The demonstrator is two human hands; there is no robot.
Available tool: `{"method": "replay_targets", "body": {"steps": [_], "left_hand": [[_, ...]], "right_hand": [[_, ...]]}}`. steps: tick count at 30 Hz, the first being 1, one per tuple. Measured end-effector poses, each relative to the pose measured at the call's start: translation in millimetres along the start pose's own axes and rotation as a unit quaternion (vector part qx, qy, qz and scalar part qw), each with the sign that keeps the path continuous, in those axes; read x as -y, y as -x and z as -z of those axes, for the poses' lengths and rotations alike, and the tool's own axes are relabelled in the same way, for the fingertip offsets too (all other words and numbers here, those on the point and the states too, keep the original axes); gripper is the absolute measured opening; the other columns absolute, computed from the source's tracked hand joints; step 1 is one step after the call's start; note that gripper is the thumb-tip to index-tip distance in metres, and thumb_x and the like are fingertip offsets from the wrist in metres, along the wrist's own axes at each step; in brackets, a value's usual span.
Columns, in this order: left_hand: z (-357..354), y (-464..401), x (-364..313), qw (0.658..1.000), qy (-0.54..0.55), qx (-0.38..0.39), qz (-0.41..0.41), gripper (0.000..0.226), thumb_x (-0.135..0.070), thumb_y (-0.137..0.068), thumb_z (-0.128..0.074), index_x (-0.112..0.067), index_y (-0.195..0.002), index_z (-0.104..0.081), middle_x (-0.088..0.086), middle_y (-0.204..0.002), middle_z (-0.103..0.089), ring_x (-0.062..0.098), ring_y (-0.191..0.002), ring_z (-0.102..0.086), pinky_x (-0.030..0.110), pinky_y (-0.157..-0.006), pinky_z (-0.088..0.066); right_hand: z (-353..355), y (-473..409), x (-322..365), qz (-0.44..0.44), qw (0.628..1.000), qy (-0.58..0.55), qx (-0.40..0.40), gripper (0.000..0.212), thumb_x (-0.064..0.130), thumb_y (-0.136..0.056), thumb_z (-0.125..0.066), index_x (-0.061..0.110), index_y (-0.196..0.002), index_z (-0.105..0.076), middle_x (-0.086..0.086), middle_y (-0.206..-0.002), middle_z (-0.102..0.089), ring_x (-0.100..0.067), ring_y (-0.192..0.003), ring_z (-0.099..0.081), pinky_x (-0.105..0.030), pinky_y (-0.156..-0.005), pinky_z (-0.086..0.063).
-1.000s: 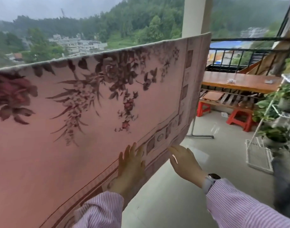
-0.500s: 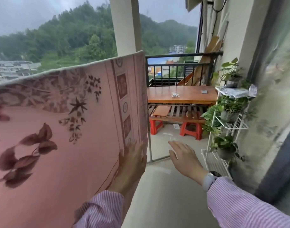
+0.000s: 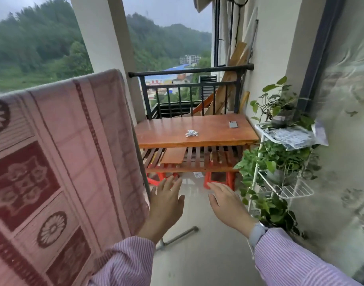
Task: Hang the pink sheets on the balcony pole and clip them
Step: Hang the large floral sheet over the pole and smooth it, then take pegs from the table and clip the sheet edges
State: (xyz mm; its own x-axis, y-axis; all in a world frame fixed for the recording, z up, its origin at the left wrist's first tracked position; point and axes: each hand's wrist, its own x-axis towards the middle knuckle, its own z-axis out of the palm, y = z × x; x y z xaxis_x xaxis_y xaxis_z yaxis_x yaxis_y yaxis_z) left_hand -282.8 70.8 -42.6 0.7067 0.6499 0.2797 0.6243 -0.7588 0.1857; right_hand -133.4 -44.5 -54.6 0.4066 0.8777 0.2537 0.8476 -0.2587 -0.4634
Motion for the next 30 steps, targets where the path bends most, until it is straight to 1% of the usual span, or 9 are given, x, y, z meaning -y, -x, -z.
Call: {"method": "replay_targets", "body": {"steps": [2, 5, 10, 14, 19, 22, 24, 27, 30], "left_hand": [[-24, -58, -4, 1.0, 0.013, -0.001, 0.021, 0.052, -0.032, -0.092, -0.042, -0.023, -0.14, -0.023, 0.003, -0.15, -0.024, 0.023, -0.138, -0.018, 0.043, -0.111, -0.022], [-57, -138, -14, 0.998, 0.047, -0.002, 0.049, 0.05, -0.03, -0.091, -0.043, -0.022, -0.138, -0.028, 0.003, -0.146, -0.032, 0.024, -0.133, -0.027, 0.038, -0.107, -0.025], [-105, -242, -6, 0.994, 0.073, 0.021, 0.075, 0.048, -0.028, -0.089, -0.047, -0.02, -0.135, -0.034, 0.004, -0.142, -0.037, 0.023, -0.131, -0.031, 0.04, -0.105, -0.03], [-146, -312, 29, 0.99, 0.074, 0.028, 0.113, 0.048, -0.028, -0.089, -0.047, -0.017, -0.135, -0.036, 0.005, -0.141, -0.039, 0.023, -0.13, -0.034, 0.042, -0.103, -0.035], [-206, -420, 78, 0.987, 0.078, 0.039, 0.132, 0.047, -0.026, -0.088, -0.048, -0.016, -0.133, -0.039, 0.007, -0.137, -0.044, 0.024, -0.127, -0.037, 0.037, -0.104, -0.032], [-242, -483, 105, 0.981, 0.103, 0.074, 0.147, 0.048, -0.027, -0.09, -0.046, -0.016, -0.135, -0.034, 0.006, -0.141, -0.039, 0.024, -0.13, -0.033, 0.037, -0.107, -0.03], [-263, -524, 122, 0.978, 0.103, 0.092, 0.154, 0.049, -0.027, -0.091, -0.045, -0.016, -0.137, -0.032, 0.005, -0.142, -0.037, 0.023, -0.131, -0.032, 0.037, -0.107, -0.03], [-288, -576, 145, 0.974, 0.1, 0.118, 0.163, 0.049, -0.027, -0.09, -0.045, -0.016, -0.136, -0.032, 0.006, -0.141, -0.037, 0.023, -0.13, -0.033, 0.038, -0.106, -0.031], [-317, -612, 159, 0.96, 0.12, 0.161, 0.198, 0.049, -0.026, -0.09, -0.044, -0.016, -0.137, -0.031, 0.006, -0.143, -0.035, 0.025, -0.13, -0.031, 0.04, -0.105, -0.032]], "right_hand": [[-2, -50, -39, -0.01, 1.0, -0.017, 0.006, 0.041, 0.023, -0.097, -0.031, 0.016, -0.136, -0.035, -0.001, -0.141, -0.04, -0.016, -0.131, -0.031, -0.031, -0.107, -0.025], [-9, -119, -97, -0.022, 0.999, -0.032, 0.028, 0.04, 0.02, -0.096, -0.031, 0.016, -0.136, -0.036, -0.001, -0.14, -0.041, -0.016, -0.13, -0.033, -0.027, -0.106, -0.024], [-28, -227, -162, -0.042, 0.995, -0.033, 0.084, 0.041, 0.016, -0.094, -0.034, 0.013, -0.135, -0.036, -0.005, -0.138, -0.043, -0.02, -0.128, -0.036, -0.029, -0.105, -0.027], [-52, -314, -193, -0.029, 0.993, -0.043, 0.11, 0.04, 0.014, -0.094, -0.035, 0.01, -0.134, -0.039, -0.007, -0.138, -0.043, -0.021, -0.128, -0.037, -0.029, -0.105, -0.027], [-100, -425, -235, -0.038, 0.99, -0.049, 0.125, 0.039, 0.015, -0.094, -0.037, 0.011, -0.132, -0.042, -0.005, -0.138, -0.045, -0.019, -0.128, -0.038, -0.028, -0.105, -0.028], [-125, -499, -257, -0.053, 0.986, -0.042, 0.153, 0.039, 0.017, -0.095, -0.036, 0.013, -0.133, -0.041, -0.004, -0.138, -0.044, -0.019, -0.128, -0.038, -0.028, -0.105, -0.028], [-136, -548, -269, -0.06, 0.983, -0.025, 0.17, 0.039, 0.018, -0.095, -0.036, 0.014, -0.133, -0.041, -0.004, -0.136, -0.045, -0.02, -0.126, -0.039, -0.031, -0.104, -0.031], [-154, -614, -287, -0.042, 0.986, 0.004, 0.163, 0.035, 0.018, -0.094, -0.039, 0.014, -0.127, -0.046, -0.005, -0.13, -0.051, -0.023, -0.12, -0.043, -0.035, -0.1, -0.037], [-177, -667, -303, -0.008, 0.985, 0.051, 0.165, 0.034, 0.021, -0.094, -0.039, 0.015, -0.126, -0.048, -0.004, -0.129, -0.049, -0.023, -0.12, -0.041, -0.037, -0.098, -0.037]]}}
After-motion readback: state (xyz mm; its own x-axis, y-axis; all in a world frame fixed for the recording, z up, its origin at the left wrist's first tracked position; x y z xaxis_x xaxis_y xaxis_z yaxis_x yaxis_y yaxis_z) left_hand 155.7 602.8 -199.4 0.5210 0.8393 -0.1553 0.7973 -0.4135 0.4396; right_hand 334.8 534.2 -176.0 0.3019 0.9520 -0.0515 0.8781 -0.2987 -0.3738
